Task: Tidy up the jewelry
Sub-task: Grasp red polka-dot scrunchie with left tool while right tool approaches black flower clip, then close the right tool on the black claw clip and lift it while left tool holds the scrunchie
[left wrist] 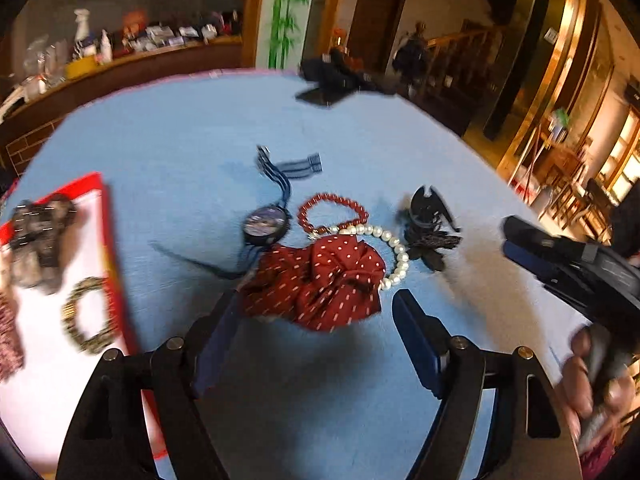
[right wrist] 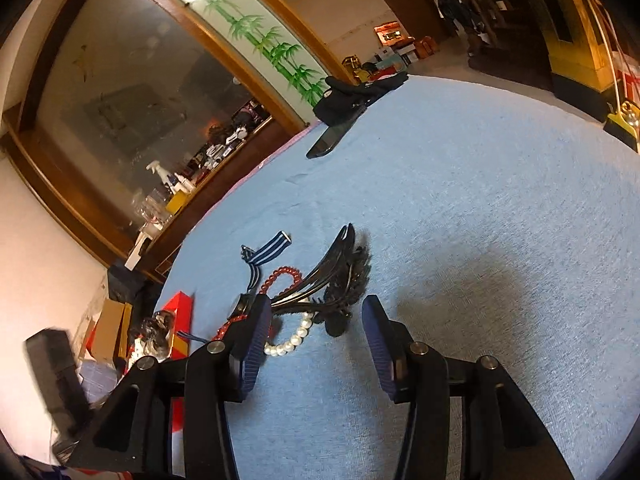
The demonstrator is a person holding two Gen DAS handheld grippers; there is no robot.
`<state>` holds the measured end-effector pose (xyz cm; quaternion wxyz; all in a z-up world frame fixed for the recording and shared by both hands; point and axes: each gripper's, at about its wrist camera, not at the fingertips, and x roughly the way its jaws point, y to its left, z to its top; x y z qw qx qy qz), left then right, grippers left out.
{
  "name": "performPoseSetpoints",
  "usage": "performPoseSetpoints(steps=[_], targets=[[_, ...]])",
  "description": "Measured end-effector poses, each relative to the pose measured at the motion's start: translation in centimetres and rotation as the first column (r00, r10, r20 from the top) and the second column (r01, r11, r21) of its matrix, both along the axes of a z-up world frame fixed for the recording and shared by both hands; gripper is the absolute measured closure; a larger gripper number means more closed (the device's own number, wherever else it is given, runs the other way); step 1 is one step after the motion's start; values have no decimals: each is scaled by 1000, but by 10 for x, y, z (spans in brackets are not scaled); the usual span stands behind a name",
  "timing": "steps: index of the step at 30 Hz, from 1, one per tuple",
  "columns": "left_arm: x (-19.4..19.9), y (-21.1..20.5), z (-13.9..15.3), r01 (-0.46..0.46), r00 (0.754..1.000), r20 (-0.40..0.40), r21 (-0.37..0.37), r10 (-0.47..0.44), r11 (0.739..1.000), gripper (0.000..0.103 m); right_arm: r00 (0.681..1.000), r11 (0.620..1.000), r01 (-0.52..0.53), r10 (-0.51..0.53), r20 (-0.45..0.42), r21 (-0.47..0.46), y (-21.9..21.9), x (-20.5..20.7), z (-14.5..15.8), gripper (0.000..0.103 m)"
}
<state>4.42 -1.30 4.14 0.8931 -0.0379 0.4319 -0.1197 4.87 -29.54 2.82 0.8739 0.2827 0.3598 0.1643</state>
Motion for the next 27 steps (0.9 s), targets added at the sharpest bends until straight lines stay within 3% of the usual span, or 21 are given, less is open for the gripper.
performPoseSetpoints(steps=[3,5,7,9,15,17,18,22,27], targets=[[20,-17,-15,15,999,-36,12,-14,1000,27,1000,1000,-11,11,-4,23,-1,1,-1,51],[26,-21,-21,4,1000,-22,35,-3,999,34,1000,1000,-13,13,-6,26,1,1,-1,51],[27,-22,-26,-17,1000,-10,46,17,999,73,1000,1000,-12,13,-7,26,0,0,-2,50],[26,-14,-24,-30,999,14,25,30,999,86,1000,1000,-11,11,-15,22,0,1,-3,50],[4,10,8,-84,975,208,1,82,996,89,998,1000,2,-1,-69,15,-1,12,-2,47],[2,16,16,-109,959,265,12,102,994,89,994,1000,9,-6,-105,22,-1,21,3,35],[0,18,19,-123,951,287,23,112,992,89,991,1000,18,-19,-130,-8,2,29,6,34],[-4,27,26,-153,935,329,51,128,987,89,977,996,21,-39,-208,-88,20,61,4,34],[-7,38,31,-163,931,334,28,145,986,89,946,982,4,-66,-318,-189,50,95,-11,34]])
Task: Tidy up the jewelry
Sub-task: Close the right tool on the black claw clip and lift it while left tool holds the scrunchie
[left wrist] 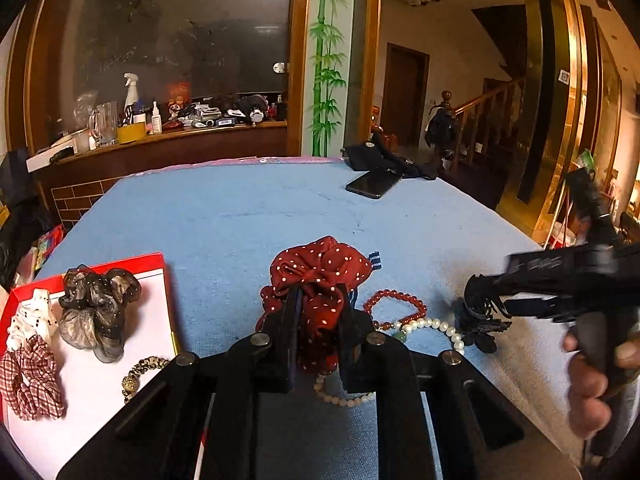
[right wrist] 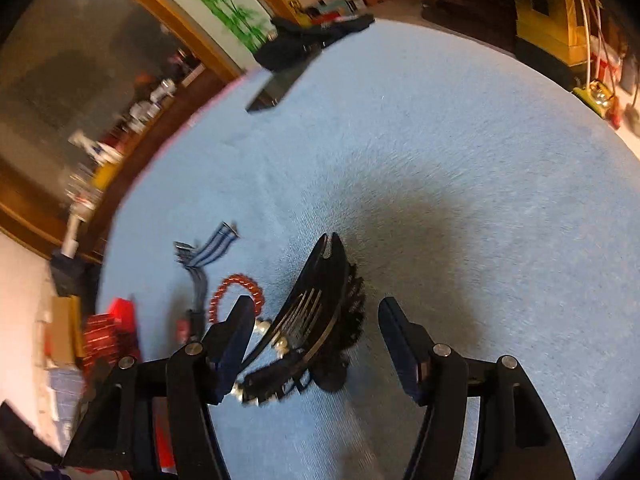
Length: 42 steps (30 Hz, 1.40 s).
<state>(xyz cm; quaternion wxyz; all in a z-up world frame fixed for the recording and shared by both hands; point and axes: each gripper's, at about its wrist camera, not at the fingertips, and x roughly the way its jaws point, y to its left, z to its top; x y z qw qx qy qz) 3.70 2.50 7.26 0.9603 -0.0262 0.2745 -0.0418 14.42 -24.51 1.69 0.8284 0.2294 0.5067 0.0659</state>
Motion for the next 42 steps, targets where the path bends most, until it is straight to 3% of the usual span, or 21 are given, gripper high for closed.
performPoseSetpoints(steps=[4,7,9,10,15,19,21,26,42], targets=[[-3,0,3,10,1000,8,1,-10,1000,89,998,984,-48,40,-49,-173,33,8,-5,34],[-5,-1,2,16,1000,10,3,-16,1000,89,997,940,-81,69,-46,-332,52,2,-8,35],[-5,-1,1,19,1000,4,1,-19,1000,89,997,933,-77,71,-30,-352,51,-2,-10,43],[-4,-1,1,19,1000,2,1,-19,1000,89,998,930,-64,57,-30,-362,46,-5,-11,60],[-3,-1,1,14,1000,6,2,-14,1000,89,1000,971,-20,18,-9,-237,11,-15,-4,60],[-2,-1,1,9,1000,11,-2,-9,1000,89,988,993,-9,26,151,-115,1,-25,21,60],[-2,-1,1,5,1000,11,0,-5,1000,89,952,996,-20,45,301,-85,5,-39,39,59],[-2,-4,0,10,1000,9,11,-10,1000,89,885,989,-65,120,449,-136,22,-64,52,59],[-5,-5,1,-14,1000,21,33,13,999,89,837,974,-132,208,505,-182,49,-73,57,59]])
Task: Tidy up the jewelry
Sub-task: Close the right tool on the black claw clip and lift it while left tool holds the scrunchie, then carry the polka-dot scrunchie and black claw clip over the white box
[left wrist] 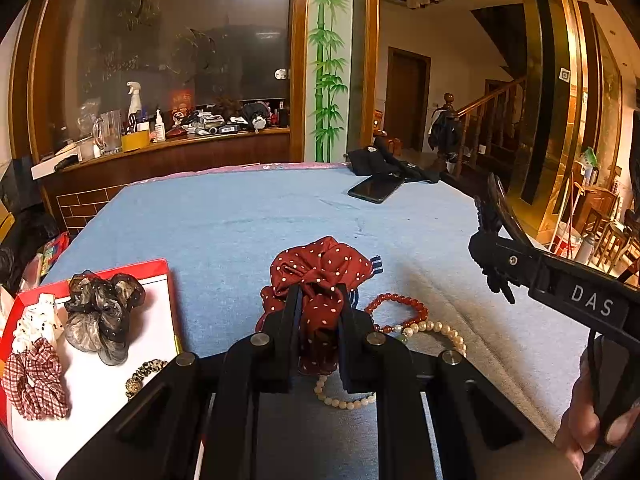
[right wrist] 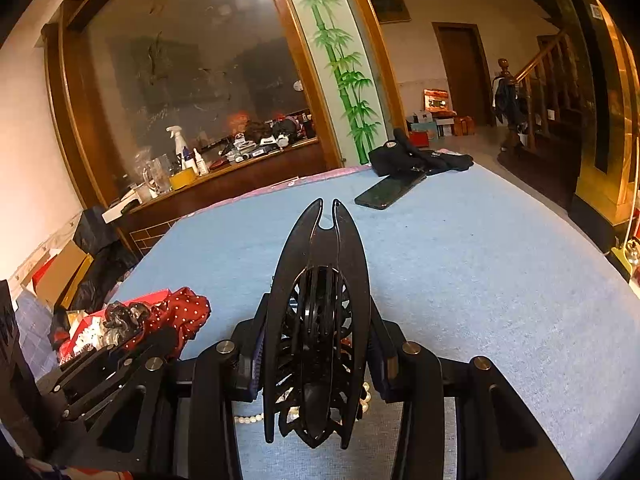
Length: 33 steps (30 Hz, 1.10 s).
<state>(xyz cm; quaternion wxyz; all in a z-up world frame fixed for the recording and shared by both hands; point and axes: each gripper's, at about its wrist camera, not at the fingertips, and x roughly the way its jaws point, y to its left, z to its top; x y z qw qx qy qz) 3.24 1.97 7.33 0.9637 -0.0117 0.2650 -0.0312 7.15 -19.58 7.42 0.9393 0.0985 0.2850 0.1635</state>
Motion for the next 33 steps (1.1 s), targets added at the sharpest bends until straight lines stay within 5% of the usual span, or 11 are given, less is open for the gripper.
performPoseSetpoints(steps=[23,33], targets=[[-5,3,4,-50,999,22,6,50,999,89,1000,1000,-17,17,15,-4,7,-8,3,59],[-47,17,8,-106,993,55,60,103,993,89,998,999,-52,51,23,16,13,-53,14,59]])
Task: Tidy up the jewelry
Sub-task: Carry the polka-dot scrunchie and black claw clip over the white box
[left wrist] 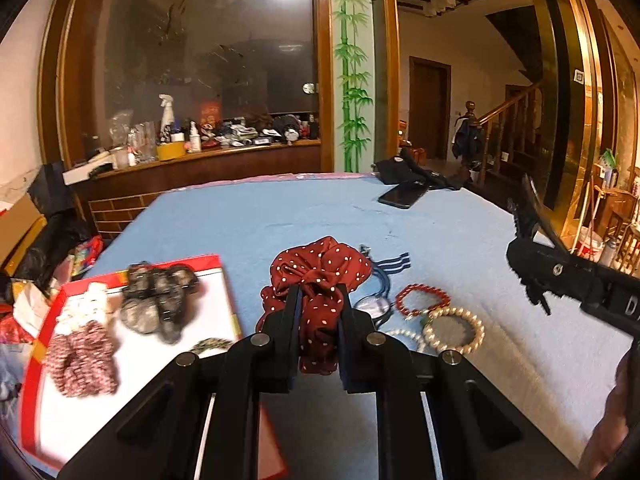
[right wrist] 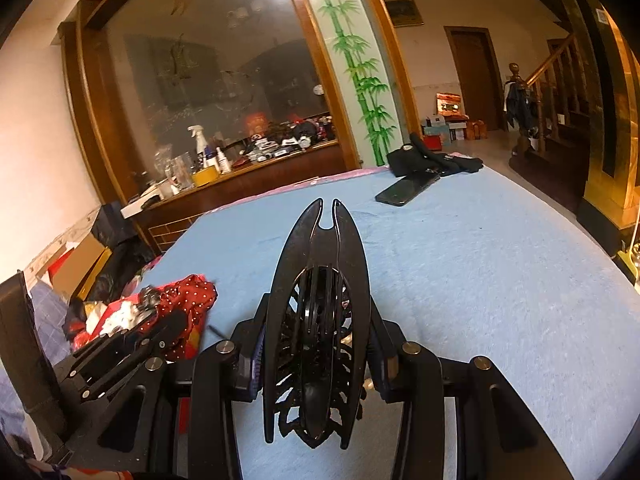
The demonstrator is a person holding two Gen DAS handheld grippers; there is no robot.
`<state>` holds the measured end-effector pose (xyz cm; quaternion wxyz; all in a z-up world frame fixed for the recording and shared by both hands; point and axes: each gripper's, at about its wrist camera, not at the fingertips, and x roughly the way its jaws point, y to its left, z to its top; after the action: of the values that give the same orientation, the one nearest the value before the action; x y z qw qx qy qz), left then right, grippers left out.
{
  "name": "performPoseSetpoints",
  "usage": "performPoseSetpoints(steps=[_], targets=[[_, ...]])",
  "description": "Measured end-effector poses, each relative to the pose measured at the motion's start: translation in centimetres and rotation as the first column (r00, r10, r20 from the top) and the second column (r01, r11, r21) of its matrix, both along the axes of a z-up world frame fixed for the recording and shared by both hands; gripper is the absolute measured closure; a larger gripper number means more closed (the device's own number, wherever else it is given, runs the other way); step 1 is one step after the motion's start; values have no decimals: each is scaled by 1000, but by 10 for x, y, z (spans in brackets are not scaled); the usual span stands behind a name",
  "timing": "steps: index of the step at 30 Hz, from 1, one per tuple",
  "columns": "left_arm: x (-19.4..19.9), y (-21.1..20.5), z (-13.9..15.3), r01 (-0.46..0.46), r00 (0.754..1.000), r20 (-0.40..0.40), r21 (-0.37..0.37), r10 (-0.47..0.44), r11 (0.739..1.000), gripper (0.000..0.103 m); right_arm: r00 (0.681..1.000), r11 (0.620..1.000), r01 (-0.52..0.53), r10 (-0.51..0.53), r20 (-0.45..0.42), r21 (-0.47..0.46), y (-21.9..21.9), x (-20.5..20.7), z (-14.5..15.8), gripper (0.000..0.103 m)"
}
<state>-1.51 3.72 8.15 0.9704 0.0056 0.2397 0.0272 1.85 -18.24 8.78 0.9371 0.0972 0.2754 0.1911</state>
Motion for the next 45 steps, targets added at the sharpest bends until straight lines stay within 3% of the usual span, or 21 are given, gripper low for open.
performPoseSetpoints(steps=[10,31,35,45], targets=[[-35,27,-2,-61,998,20,10,61,998,89,998,998,-63,64,19,-27,25,-33,10,58],[-71,118,-11,-224,974,24,-73,226,972,89,983,975,-184,184,-11,-122,95,-51,4,58],[-80,152,-10,-297,953,34,-94,301,950,89,978,970,-208,207,-23,-129,107,-51,2,58],[-90,231,-22,-389,918,-38,-271,394,881,89,958,953,-283,276,-73,-107,140,-41,-3,58]])
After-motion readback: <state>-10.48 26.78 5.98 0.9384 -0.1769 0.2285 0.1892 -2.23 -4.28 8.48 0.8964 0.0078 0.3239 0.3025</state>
